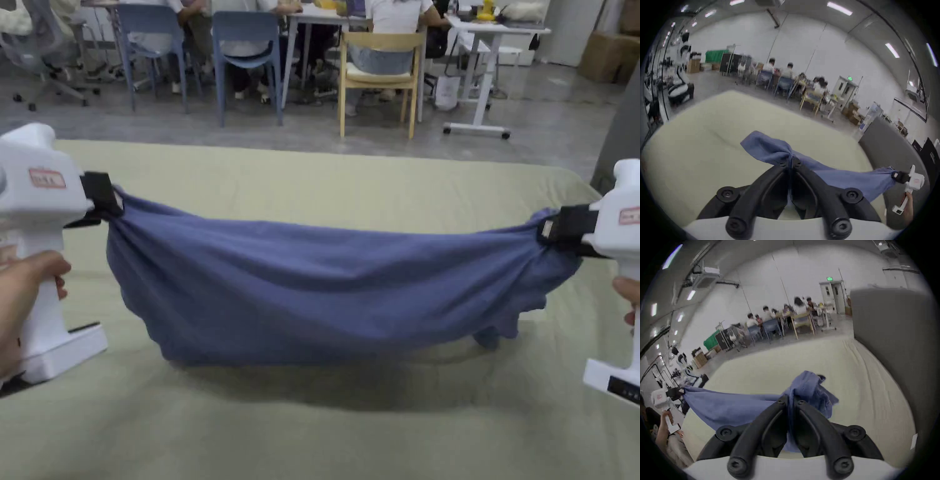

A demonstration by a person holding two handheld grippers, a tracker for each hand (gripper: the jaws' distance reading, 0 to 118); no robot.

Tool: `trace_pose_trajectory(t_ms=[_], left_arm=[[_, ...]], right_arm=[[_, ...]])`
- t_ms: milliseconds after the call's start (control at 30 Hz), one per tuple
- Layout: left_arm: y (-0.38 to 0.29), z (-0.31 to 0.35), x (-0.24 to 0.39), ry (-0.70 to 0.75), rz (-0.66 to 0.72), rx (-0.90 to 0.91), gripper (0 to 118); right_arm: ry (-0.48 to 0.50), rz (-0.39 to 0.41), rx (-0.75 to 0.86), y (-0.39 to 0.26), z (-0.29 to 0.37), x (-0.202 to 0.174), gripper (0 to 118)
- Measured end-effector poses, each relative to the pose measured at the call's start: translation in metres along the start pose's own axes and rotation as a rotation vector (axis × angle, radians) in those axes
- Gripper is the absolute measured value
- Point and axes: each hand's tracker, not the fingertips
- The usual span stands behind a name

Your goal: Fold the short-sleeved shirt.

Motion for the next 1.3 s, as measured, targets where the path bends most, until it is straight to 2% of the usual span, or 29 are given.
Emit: trace_pose_trajectory(t_ms=[133,233,367,600,700,800,967,1000,1033,1067,1100,1133,1200,1267,1300], left_arm=[[-0.094,-0.039,-0.031,0.023,0.036,-0.191,0],[-0.14,-0.033,-0.045,0.022,0.102,-0.239,0],[-0.168,-0.003,-0.053,0.042,0.07,-0.24,1],[-0.188,0.077,-0.059,0.0,0.094,-0.225,0],[-0.189,0.119,-0.053,-0.038,0.042,-0.19,0],[-0.201,0.152,-0.048,-0.016,0.003,-0.182,0],[-0.238,0.14,-0.06,0.036,0.003,-0.283,1],[-0.247,0.131,-0.063,0.049,0.018,-0.309,2],[-0.255,0.123,-0.067,0.07,0.037,-0.343,15],[-0.26,0.115,-0.071,0.091,0.057,-0.377,46],[-0.265,0.107,-0.076,0.126,0.063,-0.433,81],[-0.269,0.107,-0.08,0.115,0.085,-0.438,82],[-0.27,0.119,-0.081,0.132,0.074,-0.421,82],[-0.262,0.142,-0.078,0.165,0.031,-0.381,82],[-0.257,0.159,-0.072,0.169,-0.012,-0.35,82]], right_arm=[[-0.032,-0.048,-0.151,-0.086,-0.048,0.035,7],[-0.057,-0.034,-0.196,-0.127,-0.056,0.048,7],[-0.063,-0.039,-0.212,-0.155,-0.038,0.059,7],[-0.034,-0.096,-0.185,-0.185,0.031,0.064,7],[-0.018,-0.086,-0.175,-0.196,0.071,0.062,7],[-0.01,-0.088,-0.189,-0.212,0.099,0.07,7],[-0.033,-0.079,-0.267,-0.241,0.104,0.077,7],[-0.038,-0.078,-0.293,-0.244,0.097,0.077,18],[-0.077,-0.062,-0.324,-0.246,0.092,0.076,48],[-0.126,-0.038,-0.355,-0.248,0.088,0.071,90],[-0.156,-0.005,-0.39,-0.25,0.082,0.07,116],[-0.141,0.014,-0.395,-0.252,0.083,0.068,117],[-0.137,0.004,-0.379,-0.249,0.088,0.075,116],[-0.138,0.014,-0.366,-0.242,0.104,0.066,116],[-0.143,0.051,-0.333,-0.237,0.117,0.057,114]])
